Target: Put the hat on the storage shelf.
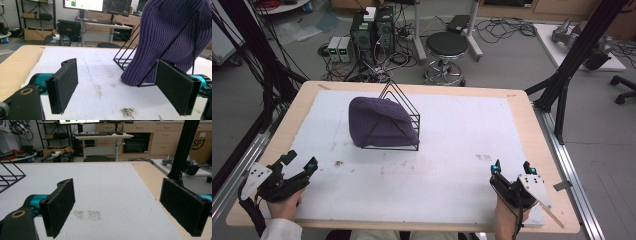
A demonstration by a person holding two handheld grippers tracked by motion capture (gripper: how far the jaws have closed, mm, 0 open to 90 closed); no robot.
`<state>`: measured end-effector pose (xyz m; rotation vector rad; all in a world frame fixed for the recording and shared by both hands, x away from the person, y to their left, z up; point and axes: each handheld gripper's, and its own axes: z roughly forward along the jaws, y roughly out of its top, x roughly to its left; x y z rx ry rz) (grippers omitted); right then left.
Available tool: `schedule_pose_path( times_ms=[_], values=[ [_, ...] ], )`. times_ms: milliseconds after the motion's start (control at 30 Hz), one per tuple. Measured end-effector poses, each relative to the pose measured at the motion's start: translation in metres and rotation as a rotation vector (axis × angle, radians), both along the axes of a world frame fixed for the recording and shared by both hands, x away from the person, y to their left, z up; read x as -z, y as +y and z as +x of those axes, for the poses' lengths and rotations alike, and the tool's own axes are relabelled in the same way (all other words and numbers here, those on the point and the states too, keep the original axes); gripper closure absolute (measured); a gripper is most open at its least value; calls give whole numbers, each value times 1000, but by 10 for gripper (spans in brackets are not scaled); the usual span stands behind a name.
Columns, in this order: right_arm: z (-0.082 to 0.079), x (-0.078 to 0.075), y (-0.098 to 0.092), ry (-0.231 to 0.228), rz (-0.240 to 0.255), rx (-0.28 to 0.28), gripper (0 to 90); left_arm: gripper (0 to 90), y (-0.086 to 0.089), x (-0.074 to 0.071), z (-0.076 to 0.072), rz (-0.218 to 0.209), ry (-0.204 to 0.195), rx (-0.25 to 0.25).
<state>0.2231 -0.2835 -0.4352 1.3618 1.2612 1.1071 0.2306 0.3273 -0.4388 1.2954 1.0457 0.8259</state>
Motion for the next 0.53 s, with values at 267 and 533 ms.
schedule_pose_path(
  times_ms=[267,533],
  values=[
    [0,0,0,8,9,-4,121,194,0,0,1,-6,2,0],
    [1,1,0,14,2,-4,121,194,1,1,2,-14,7,3]
  ],
)
